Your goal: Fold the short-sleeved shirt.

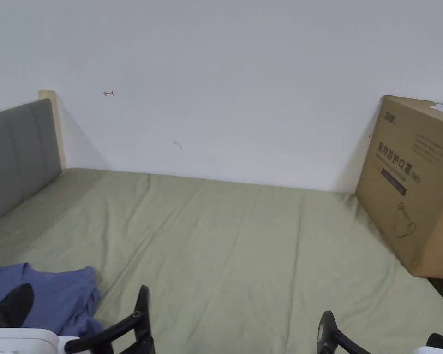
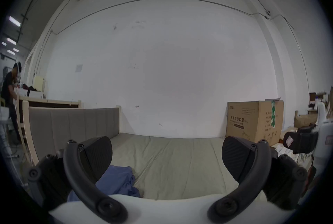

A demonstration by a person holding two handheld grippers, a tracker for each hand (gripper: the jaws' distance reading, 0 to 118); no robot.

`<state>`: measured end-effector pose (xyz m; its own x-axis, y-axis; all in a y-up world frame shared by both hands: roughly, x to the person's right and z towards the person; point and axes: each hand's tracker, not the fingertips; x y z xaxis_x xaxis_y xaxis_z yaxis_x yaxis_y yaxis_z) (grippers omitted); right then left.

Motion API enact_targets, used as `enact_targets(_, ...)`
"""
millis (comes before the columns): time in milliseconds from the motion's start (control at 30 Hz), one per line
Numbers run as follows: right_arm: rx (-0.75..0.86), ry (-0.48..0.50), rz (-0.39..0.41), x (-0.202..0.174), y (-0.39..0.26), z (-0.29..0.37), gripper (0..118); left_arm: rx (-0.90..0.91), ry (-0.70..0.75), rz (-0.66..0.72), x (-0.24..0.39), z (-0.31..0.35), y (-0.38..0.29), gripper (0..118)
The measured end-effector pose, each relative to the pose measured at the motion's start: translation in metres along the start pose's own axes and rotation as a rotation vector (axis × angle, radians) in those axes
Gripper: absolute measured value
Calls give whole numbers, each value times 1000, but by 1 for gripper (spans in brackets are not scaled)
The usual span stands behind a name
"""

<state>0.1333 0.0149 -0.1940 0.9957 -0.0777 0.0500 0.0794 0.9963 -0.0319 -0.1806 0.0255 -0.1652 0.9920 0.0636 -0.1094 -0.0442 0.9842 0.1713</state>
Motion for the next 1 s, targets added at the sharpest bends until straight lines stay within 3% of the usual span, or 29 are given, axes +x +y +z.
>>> enact_targets(300,47,-30,30,-4,8,5,118,16,10,-43,2,1,2,118)
enact_targets(533,42,-9,6,-2,9,6,118,20,19,-113,10,2,1,118)
enact_targets(1000,30,14,14,-11,11,5,118,24,19,-113,10,3,6,118)
